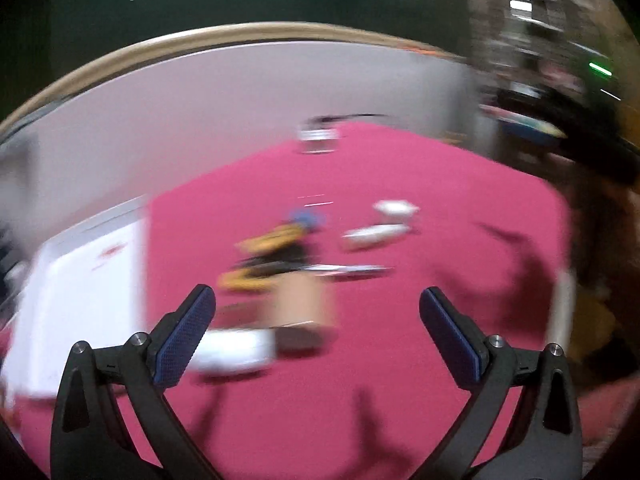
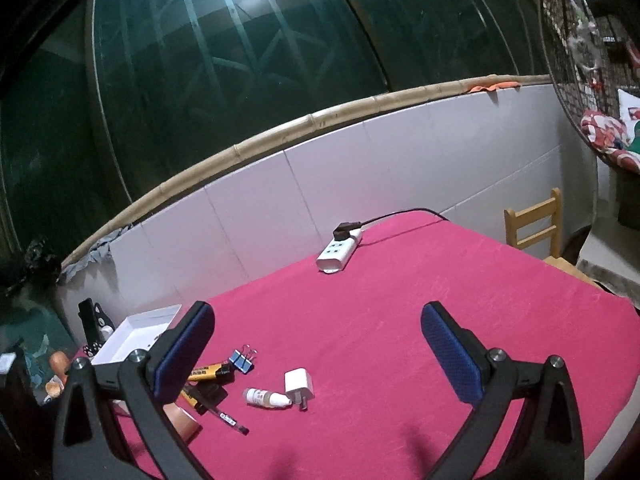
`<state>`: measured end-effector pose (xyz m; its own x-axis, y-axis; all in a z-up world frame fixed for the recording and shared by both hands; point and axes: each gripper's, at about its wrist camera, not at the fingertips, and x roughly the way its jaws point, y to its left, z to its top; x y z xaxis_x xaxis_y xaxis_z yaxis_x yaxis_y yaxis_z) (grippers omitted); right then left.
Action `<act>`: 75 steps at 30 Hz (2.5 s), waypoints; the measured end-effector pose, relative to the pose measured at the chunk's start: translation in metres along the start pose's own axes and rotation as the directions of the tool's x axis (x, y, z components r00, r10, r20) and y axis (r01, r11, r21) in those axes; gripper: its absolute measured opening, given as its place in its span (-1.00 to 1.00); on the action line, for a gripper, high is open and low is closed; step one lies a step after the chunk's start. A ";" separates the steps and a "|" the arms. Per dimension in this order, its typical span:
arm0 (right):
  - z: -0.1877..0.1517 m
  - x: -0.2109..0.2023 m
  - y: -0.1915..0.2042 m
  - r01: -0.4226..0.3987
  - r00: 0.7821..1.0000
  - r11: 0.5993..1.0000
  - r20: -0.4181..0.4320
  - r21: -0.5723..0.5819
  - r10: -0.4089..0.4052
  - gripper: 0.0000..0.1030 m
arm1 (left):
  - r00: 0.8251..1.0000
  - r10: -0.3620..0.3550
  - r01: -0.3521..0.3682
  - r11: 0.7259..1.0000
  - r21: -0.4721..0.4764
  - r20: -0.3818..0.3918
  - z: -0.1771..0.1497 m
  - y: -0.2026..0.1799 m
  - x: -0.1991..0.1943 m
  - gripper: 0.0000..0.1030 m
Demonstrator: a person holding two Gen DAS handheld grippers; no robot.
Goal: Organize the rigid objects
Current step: 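Move both tools toward the cluster of objects on the pink cloth, then grasp the white USB charger with the right tool while the left tool grasps the white pill bottle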
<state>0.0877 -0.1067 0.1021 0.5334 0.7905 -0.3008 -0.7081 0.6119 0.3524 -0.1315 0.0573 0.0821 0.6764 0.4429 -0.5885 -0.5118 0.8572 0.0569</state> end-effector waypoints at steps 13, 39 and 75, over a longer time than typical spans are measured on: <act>-0.034 0.041 0.014 0.066 0.956 0.996 -0.282 -0.062 -0.081 1.00 | 0.964 0.199 -0.238 0.941 -0.239 -0.176 -0.031 0.058 0.030 0.99; -0.052 0.093 0.045 0.022 0.913 0.977 -0.394 -0.210 -0.106 0.61 | 0.961 0.188 -0.230 0.950 -0.211 -0.201 -0.036 0.053 0.042 0.99; -0.079 0.142 0.046 0.032 0.851 0.976 -0.506 -0.217 -0.140 -0.51 | 0.960 0.145 -0.189 0.967 -0.172 -0.239 -0.043 0.058 0.072 0.17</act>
<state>0.0946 0.0321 0.0058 0.3194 0.5747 -0.7535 -0.7744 0.6165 0.1420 -0.1347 0.1274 0.0083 0.4482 0.4871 -0.7496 -0.7138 0.6998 0.0280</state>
